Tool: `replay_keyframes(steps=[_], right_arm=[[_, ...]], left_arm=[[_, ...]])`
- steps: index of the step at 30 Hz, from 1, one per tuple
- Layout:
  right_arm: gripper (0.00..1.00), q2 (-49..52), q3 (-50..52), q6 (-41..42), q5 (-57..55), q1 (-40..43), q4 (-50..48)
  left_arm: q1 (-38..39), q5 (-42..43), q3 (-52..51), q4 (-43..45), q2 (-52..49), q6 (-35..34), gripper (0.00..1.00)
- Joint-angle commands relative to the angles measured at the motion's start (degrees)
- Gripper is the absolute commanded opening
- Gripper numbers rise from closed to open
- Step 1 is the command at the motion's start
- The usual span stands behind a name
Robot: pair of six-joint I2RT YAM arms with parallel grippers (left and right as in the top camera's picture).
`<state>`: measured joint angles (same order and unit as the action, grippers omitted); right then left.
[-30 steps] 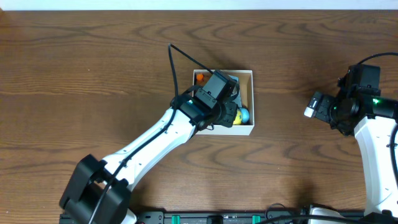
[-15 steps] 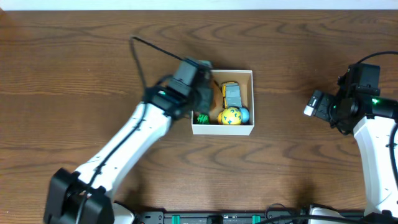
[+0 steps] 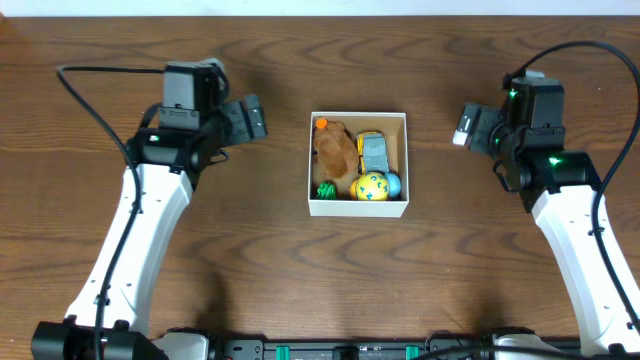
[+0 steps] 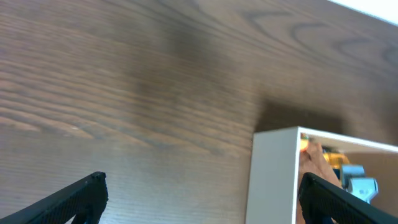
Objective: Pack container
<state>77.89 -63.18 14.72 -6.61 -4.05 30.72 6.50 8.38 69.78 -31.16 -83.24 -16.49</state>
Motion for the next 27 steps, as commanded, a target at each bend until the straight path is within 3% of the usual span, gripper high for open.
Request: replay_keyframes(steps=[1, 10, 15, 27], right_arm=[[0.99, -1.53, 0.00, -4.39, -1.73, -0.42, -1.36], [0.99, -13.97, 0.02, -5.11, -1.99, -0.37, 6.36], [0.99, -22.77, 0.72, -3.32, -3.65, -0.44, 12.52], [0.99, -48.96, 17.79, 1.03, -3.89, -4.37, 18.40]], left_arm=[[-3.06, -0.46, 0.55, -0.13, 0.87, 0.31, 0.98], [-8.66, -0.50, 0.26, -6.67, 10.34, 3.39, 0.98], [-8.83, -0.48, -2.91, -9.22, 20.61, 4.26, 0.98], [-8.85, -0.48, -24.46, -8.63, 54.69, 4.13, 0.98]])
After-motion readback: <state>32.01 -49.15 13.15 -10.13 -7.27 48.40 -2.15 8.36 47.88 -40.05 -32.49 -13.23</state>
